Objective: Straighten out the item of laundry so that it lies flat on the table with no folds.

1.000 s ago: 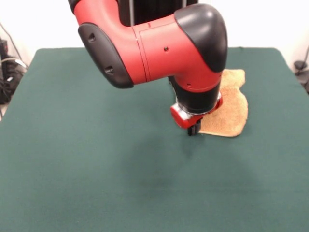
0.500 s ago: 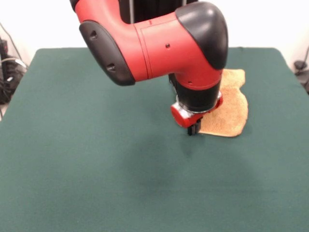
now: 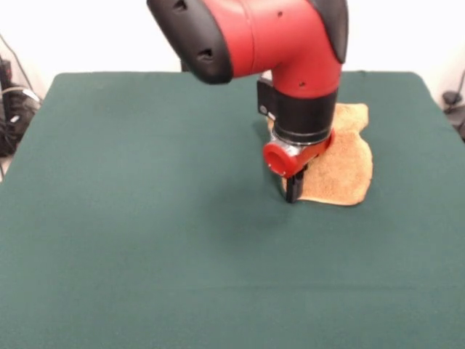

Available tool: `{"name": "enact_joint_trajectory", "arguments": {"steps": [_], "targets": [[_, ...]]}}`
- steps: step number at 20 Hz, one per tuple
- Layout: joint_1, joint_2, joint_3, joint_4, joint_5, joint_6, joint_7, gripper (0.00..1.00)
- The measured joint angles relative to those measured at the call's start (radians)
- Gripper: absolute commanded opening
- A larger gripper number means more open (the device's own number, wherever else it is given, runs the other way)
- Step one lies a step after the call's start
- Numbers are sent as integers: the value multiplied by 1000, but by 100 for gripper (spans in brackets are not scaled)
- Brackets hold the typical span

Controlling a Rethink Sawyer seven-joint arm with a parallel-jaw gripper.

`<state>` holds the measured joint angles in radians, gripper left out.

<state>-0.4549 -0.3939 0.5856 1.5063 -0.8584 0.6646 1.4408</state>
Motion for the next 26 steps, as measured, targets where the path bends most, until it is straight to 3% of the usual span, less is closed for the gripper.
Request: {"name": "enact_joint_trajectory", "arguments": {"steps": [5, 11, 26], "targets": [[3, -21, -11, 45, -57, -93, 0, 0], [6, -26, -15, 53, -70, -109, 0, 0], [-45, -9, -18, 78, 0, -193, 0, 0]]}}
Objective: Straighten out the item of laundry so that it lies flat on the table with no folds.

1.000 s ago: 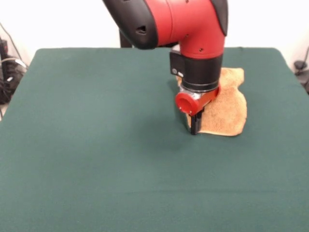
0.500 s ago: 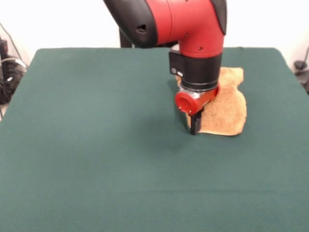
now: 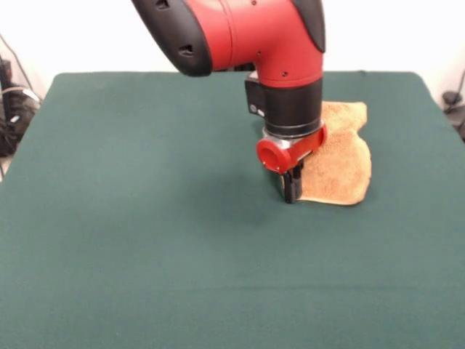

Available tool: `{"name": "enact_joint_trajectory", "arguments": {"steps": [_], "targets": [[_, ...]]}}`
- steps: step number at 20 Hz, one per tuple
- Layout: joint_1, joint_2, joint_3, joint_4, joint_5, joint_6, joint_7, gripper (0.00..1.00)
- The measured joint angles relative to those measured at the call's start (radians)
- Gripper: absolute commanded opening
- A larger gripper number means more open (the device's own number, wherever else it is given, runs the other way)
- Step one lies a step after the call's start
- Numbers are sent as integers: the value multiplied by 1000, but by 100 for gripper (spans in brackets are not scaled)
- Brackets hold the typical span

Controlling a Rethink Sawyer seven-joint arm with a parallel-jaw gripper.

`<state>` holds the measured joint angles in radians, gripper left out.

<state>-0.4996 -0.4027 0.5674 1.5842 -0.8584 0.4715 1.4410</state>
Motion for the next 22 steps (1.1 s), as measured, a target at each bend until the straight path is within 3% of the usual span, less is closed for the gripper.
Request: {"name": "enact_joint_trajectory", "arguments": {"steps": [22], "targets": [[-4, 4, -2, -1, 14, -6, 0, 0]]}}
